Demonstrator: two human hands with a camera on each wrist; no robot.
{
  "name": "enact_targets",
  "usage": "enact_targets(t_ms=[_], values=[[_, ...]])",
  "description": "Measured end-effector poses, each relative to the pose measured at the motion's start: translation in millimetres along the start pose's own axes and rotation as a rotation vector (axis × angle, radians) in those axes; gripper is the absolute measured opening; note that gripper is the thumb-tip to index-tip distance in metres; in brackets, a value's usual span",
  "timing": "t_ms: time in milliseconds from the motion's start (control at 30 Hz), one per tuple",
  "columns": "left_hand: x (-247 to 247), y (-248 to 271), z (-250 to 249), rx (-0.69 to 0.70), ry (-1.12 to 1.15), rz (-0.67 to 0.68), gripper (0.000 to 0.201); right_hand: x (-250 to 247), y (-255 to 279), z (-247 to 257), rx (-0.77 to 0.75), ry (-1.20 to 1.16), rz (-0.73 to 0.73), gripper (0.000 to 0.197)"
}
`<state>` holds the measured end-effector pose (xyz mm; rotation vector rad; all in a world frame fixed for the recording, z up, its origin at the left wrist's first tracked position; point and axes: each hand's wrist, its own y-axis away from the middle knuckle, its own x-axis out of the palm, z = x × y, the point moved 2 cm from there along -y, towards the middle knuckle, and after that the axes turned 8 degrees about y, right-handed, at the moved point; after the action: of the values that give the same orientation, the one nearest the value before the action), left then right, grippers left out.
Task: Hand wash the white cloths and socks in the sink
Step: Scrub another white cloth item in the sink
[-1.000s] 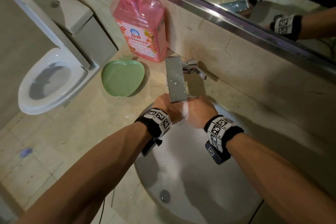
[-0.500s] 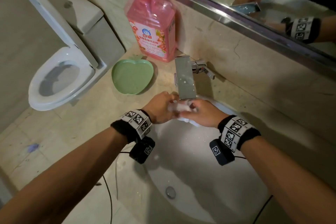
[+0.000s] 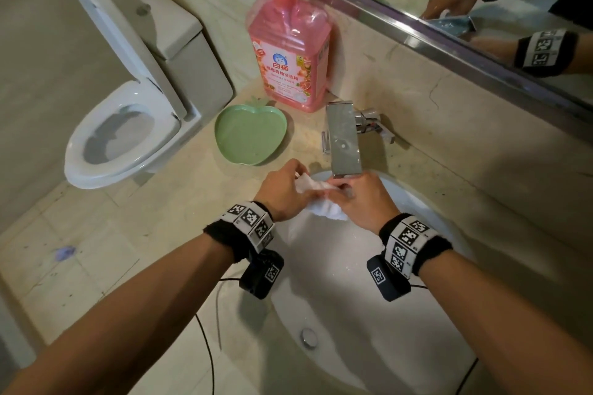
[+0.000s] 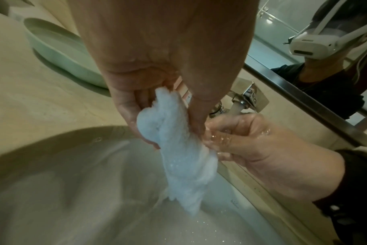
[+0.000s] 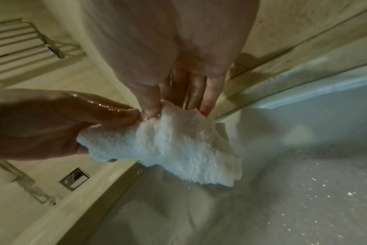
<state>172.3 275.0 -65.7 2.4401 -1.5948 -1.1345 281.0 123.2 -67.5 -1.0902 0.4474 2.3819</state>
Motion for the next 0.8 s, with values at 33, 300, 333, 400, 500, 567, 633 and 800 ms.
enact_targets(t_ms=[33, 300, 333, 400, 500, 567, 633, 800], values=[[2, 0, -1, 0.010, -0.013, 0.004, 0.036, -2, 1, 0, -0.010, 0.040, -0.012, 0.021], [16, -5, -14, -0.085, -0.131, 0.034, 0.057, -13, 16, -9, 0.020, 0.102, -0.132, 0.019], [19, -7, -16, -0.085, -0.166, 0.046, 0.063, -15, 17, -10, 0.023, 0.104, -0.150, 0.018], [25, -8, -19, -0.072, -0.248, 0.087, 0.067, -19, 20, -13, 0.020, 0.074, -0.195, 0.015], [31, -7, -20, -0.059, -0.280, 0.143, 0.056, -25, 21, -16, 0.009, -0.011, -0.218, 0.013], [32, -4, -20, -0.015, -0.190, 0.145, 0.040, -26, 21, -20, 0.034, -0.039, -0.183, 0.011], [29, 0, -20, 0.084, -0.061, 0.098, 0.033, -26, 19, -24, 0.052, -0.044, -0.114, 0.010], [14, 8, -17, 0.226, 0.075, 0.148, 0.034, -25, 16, -28, 0.076, -0.150, 0.042, 0.016]])
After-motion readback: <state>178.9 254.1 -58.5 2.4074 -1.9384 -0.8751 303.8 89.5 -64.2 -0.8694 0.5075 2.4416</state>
